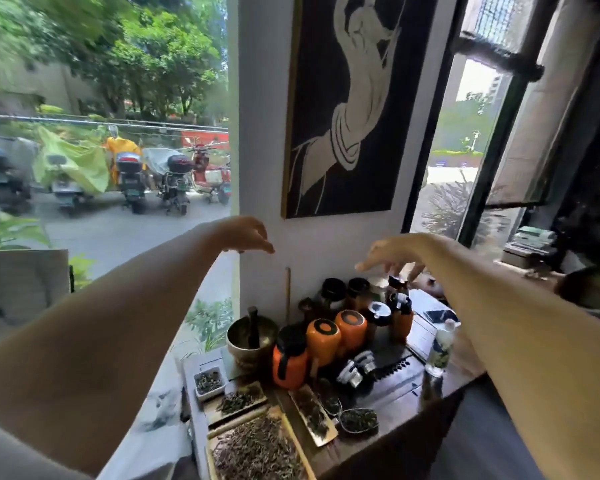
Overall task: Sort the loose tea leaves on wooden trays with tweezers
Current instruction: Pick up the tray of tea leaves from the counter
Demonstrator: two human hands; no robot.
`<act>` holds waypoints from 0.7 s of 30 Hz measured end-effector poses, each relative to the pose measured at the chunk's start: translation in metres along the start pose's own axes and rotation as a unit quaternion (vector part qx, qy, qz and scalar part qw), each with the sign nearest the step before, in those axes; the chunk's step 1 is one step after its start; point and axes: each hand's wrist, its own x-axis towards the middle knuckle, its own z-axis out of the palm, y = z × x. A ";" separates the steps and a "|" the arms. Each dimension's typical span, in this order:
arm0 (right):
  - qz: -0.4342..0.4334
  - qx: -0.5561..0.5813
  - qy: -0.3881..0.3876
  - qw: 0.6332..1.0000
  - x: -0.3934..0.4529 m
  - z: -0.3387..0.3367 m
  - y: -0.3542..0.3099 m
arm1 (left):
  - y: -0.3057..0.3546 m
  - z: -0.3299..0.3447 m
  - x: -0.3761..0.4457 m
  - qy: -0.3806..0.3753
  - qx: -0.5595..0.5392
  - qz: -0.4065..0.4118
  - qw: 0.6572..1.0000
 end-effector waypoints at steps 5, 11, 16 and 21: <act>-0.074 -0.039 -0.037 0.996 0.068 0.010 -0.006 | -0.029 0.029 0.021 -0.004 -0.006 -0.098 0.995; -0.126 -0.045 -0.102 0.986 0.135 0.058 -0.025 | -0.078 0.078 0.024 -0.032 -0.018 -0.196 0.980; -0.141 -0.022 -0.147 0.979 0.177 0.120 -0.041 | -0.120 0.125 0.024 -0.055 -0.025 -0.230 0.971; -0.140 -0.002 -0.187 0.972 0.211 0.189 -0.038 | -0.154 0.183 0.019 -0.100 -0.051 -0.262 0.958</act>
